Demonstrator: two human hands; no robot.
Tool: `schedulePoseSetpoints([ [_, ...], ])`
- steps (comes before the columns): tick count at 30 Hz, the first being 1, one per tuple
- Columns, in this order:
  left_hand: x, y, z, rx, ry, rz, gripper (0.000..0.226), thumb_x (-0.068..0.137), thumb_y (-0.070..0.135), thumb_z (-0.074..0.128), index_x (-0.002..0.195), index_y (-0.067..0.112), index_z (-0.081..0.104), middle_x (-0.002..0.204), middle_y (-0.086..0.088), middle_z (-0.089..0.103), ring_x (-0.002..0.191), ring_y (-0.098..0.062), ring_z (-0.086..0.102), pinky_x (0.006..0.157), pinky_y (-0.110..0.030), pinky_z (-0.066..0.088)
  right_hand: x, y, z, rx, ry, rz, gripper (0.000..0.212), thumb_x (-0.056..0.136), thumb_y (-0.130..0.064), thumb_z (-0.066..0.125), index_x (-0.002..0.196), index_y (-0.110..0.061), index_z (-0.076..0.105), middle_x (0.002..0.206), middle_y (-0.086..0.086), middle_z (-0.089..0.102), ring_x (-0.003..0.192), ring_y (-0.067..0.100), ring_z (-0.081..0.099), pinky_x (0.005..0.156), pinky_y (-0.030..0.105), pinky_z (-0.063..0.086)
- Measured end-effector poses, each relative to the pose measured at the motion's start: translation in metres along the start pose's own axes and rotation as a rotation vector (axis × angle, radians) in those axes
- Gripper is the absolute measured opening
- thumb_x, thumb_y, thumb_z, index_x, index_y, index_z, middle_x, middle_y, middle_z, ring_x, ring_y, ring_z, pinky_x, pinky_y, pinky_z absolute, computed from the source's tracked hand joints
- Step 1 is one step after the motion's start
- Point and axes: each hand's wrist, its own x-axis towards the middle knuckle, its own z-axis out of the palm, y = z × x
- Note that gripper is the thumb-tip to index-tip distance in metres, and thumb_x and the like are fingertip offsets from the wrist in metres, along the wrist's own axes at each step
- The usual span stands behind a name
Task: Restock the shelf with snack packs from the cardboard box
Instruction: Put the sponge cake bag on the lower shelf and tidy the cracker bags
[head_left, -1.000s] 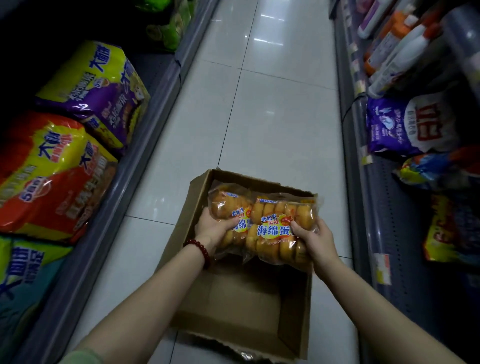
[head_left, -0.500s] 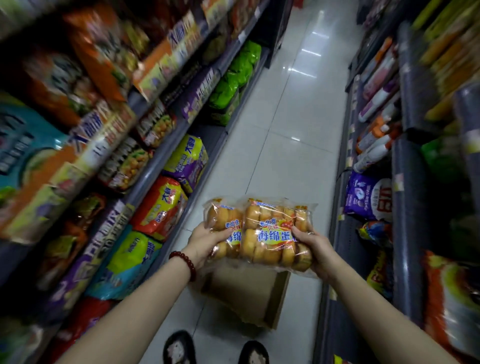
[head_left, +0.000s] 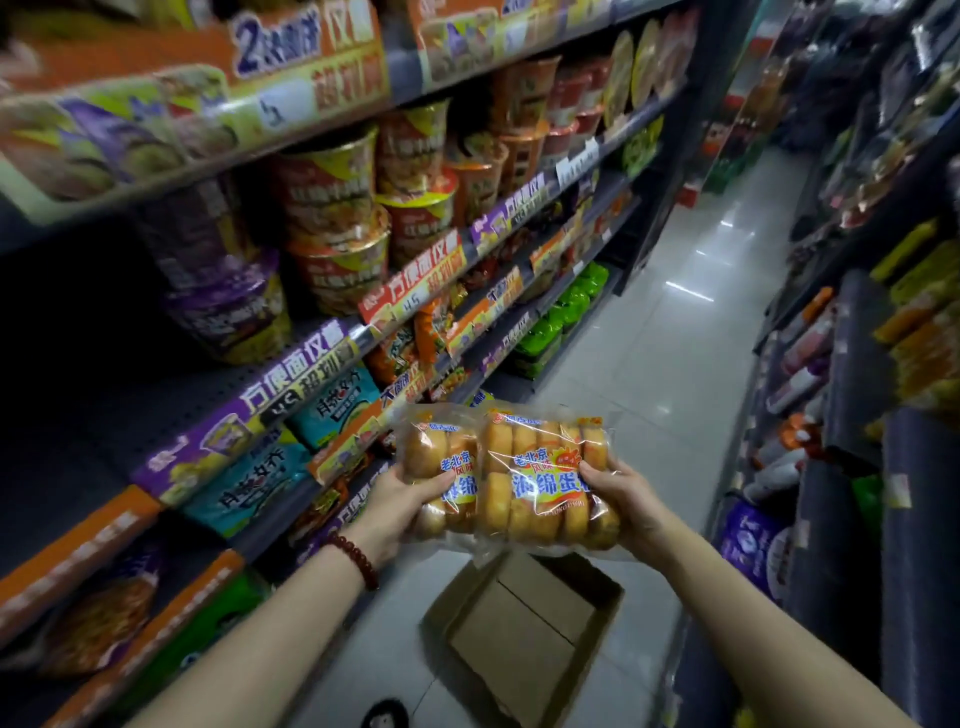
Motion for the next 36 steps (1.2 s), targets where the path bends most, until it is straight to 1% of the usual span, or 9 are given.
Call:
schedulePoseSetpoints([
  [3, -0.041, 0.017, -0.017, -0.043, 0.048, 0.061, 0.047, 0.072, 0.009, 0.078, 0.115, 0.011, 0.060, 0.095, -0.009, 0.075, 0.082, -0.023, 0.073, 0.065, -0.034, 0.058, -0.019, -0.022, 0.028, -0.058, -0.104, 0.003, 0.097, 0.044, -0.032, 0.094, 0.129, -0.012, 0.052, 0.120, 0.022, 0.064, 0.107, 0.041, 0.063, 0.085, 0.048, 0.054],
  [7, -0.091, 0.035, -0.046, -0.079, 0.098, 0.148, 0.096, 0.025, 0.038, 0.097, 0.110, 0.010, 0.062, 0.094, -0.011, 0.076, 0.080, -0.024, 0.074, 0.059, -0.030, 0.058, -0.037, -0.043, 0.064, -0.135, -0.195, -0.005, 0.099, 0.041, -0.032, 0.094, 0.128, -0.011, 0.052, 0.117, 0.022, 0.066, 0.103, 0.041, 0.065, 0.083, 0.048, 0.055],
  [9, -0.111, 0.042, -0.064, -0.117, 0.128, 0.193, 0.102, 0.018, 0.040, 0.097, 0.109, 0.007, 0.063, 0.096, -0.014, 0.075, 0.082, -0.026, 0.073, 0.060, -0.031, 0.058, -0.041, -0.052, 0.083, -0.148, -0.224, -0.011, 0.104, 0.033, -0.032, 0.096, 0.125, -0.008, 0.053, 0.113, 0.023, 0.067, 0.096, 0.039, 0.068, 0.075, 0.044, 0.058],
  [16, -0.170, 0.062, -0.134, -0.184, 0.290, 0.269, 0.027, 0.077, 0.005, 0.073, 0.103, 0.006, 0.064, 0.090, -0.017, 0.075, 0.075, -0.027, 0.073, 0.060, -0.038, 0.061, -0.033, -0.060, 0.172, -0.233, -0.332, -0.030, 0.103, 0.034, -0.028, 0.095, 0.125, -0.005, 0.053, 0.111, 0.025, 0.068, 0.090, 0.038, 0.070, 0.066, 0.040, 0.058],
  [20, -0.190, 0.064, -0.177, -0.237, 0.389, 0.298, 0.031, 0.076, 0.008, 0.074, 0.106, 0.006, 0.064, 0.092, -0.017, 0.075, 0.081, -0.030, 0.073, 0.064, -0.042, 0.061, -0.028, -0.057, 0.230, -0.213, -0.376, -0.005, 0.054, 0.075, -0.008, 0.072, 0.125, 0.000, 0.053, 0.107, 0.026, 0.068, 0.083, 0.036, 0.071, 0.061, 0.038, 0.058],
  [27, -0.202, 0.075, -0.223, -0.378, 0.536, 0.315, 0.036, 0.077, 0.012, 0.074, 0.111, 0.003, 0.064, 0.096, -0.020, 0.073, 0.075, -0.033, 0.072, 0.052, -0.040, 0.059, -0.013, -0.058, 0.294, -0.217, -0.429, 0.042, 0.027, 0.090, -0.011, 0.057, 0.115, -0.002, 0.057, 0.092, 0.021, 0.073, 0.073, 0.032, 0.072, 0.055, 0.038, 0.058],
  [30, -0.197, 0.085, -0.239, -0.406, 0.599, 0.296, 0.047, 0.076, 0.022, 0.078, 0.116, 0.008, 0.060, 0.099, -0.014, 0.071, 0.076, -0.030, 0.069, 0.050, -0.034, 0.055, -0.004, -0.064, 0.306, -0.226, -0.466, 0.058, 0.027, 0.091, -0.013, 0.055, 0.115, -0.001, 0.057, 0.090, 0.020, 0.073, 0.072, 0.032, 0.072, 0.055, 0.038, 0.057],
  [33, -0.182, 0.095, -0.253, -0.429, 0.652, 0.282, 0.071, 0.069, 0.031, 0.083, 0.128, 0.011, 0.050, 0.116, -0.010, 0.064, 0.102, -0.033, 0.063, 0.065, -0.041, 0.057, 0.009, -0.071, 0.310, -0.243, -0.481, 0.059, 0.032, 0.088, -0.015, 0.058, 0.117, -0.001, 0.057, 0.094, 0.019, 0.073, 0.075, 0.031, 0.073, 0.058, 0.037, 0.058],
  [36, -0.170, 0.110, -0.255, -0.466, 0.661, 0.284, 0.041, 0.075, 0.025, 0.079, 0.108, 0.011, 0.060, 0.109, -0.009, 0.065, 0.098, -0.030, 0.063, 0.074, -0.043, 0.055, 0.021, -0.078, 0.309, -0.258, -0.492, 0.051, 0.036, 0.086, -0.016, 0.059, 0.119, -0.001, 0.057, 0.099, 0.019, 0.072, 0.080, 0.032, 0.072, 0.063, 0.038, 0.059],
])
